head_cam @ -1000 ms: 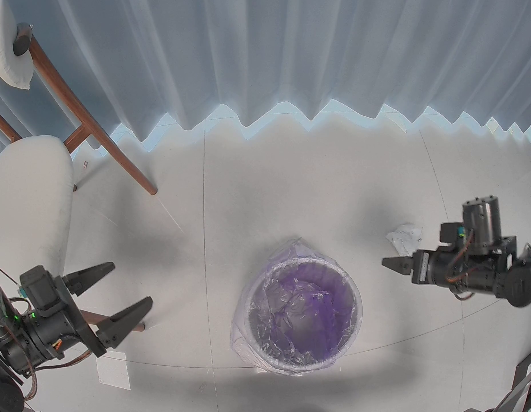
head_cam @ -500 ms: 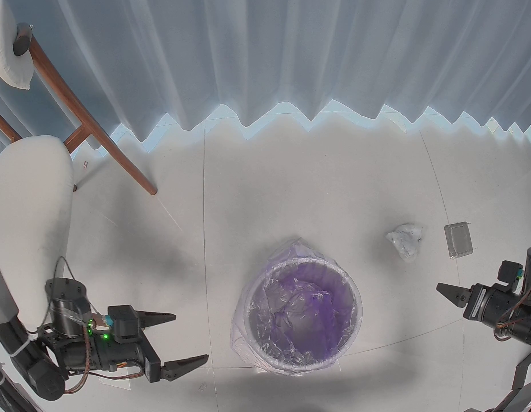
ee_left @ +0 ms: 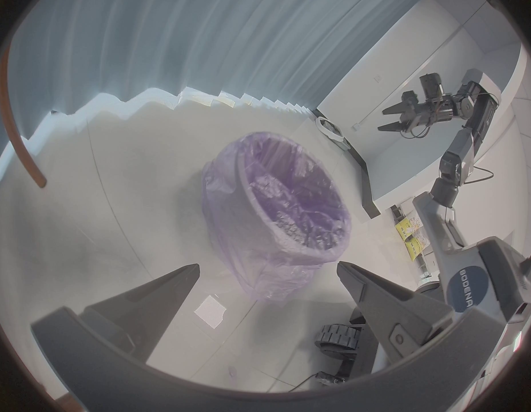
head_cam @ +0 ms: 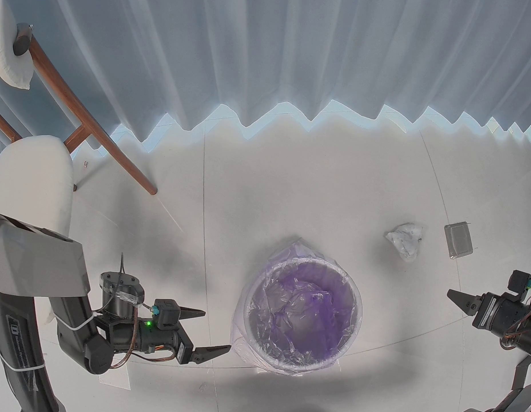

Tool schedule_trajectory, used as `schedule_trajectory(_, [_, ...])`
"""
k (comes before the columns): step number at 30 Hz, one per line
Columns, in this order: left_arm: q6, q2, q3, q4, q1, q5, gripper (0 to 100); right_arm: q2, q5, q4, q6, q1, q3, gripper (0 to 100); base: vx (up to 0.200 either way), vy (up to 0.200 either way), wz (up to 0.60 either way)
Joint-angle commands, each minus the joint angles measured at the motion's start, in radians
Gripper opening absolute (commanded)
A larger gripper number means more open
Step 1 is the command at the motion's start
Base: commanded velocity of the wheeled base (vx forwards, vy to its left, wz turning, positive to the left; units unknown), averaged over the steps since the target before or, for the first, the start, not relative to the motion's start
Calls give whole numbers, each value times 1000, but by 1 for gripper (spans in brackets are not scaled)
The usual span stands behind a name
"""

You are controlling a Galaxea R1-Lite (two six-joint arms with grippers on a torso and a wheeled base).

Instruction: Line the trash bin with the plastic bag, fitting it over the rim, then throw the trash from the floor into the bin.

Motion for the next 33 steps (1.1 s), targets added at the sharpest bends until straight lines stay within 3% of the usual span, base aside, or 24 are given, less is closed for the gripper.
schedule_trajectory(1, [1,150,-90,0,-2,-6,100,-4,0,-3,0,-3,3,100,0,0,0])
schedule_trajectory(8, [-6,245,-195,-5,-57,5,100,1,0,-3,0,-16,0,100,0,0,0])
schedule_trajectory(20, [-6,327,-307,-2,-65,6,100,2,0,-3,0,-28,-1,100,0,0,0])
schedule_trajectory(21, [-6,327,-307,-2,-65,6,0,2,0,-3,0,-28,-1,100,0,0,0])
schedule_trajectory(33, [-6,351,-296,-8,-50,8,0,1,2,-3,-3,-28,6,100,0,0,0])
